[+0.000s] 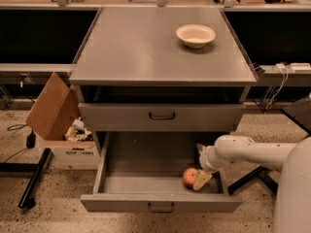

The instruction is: Pick apple from middle drawer and place on counter

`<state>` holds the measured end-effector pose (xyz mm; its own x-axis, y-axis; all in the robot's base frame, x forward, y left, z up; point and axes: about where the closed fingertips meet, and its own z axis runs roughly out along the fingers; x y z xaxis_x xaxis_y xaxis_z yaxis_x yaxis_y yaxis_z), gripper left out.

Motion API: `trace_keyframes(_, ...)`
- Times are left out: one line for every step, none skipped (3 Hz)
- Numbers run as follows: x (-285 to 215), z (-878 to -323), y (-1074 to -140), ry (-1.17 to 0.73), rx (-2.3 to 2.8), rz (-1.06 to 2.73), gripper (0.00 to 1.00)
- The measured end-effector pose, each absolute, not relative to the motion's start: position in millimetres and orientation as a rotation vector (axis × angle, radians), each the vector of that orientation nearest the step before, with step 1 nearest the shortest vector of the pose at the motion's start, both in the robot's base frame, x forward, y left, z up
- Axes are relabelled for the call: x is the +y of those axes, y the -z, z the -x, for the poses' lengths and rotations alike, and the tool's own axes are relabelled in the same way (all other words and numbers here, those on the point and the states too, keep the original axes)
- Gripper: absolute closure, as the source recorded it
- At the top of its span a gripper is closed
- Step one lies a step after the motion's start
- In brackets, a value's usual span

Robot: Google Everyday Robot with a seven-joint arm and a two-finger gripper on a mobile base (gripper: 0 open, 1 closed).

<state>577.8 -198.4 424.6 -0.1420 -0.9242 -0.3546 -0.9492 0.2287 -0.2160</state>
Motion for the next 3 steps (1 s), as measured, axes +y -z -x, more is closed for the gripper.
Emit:
trace_keyframes(-197.9, -578.2, -414.4, -0.082, 2.110, 1.732, 0.00)
trace_keyframes(-204.7, -581.9, -397.3, -0.110, 2.119, 1.740, 0.00)
trace_keyframes(-212.7, -588.9, -381.0, -0.137, 2.128, 1.744, 0.00)
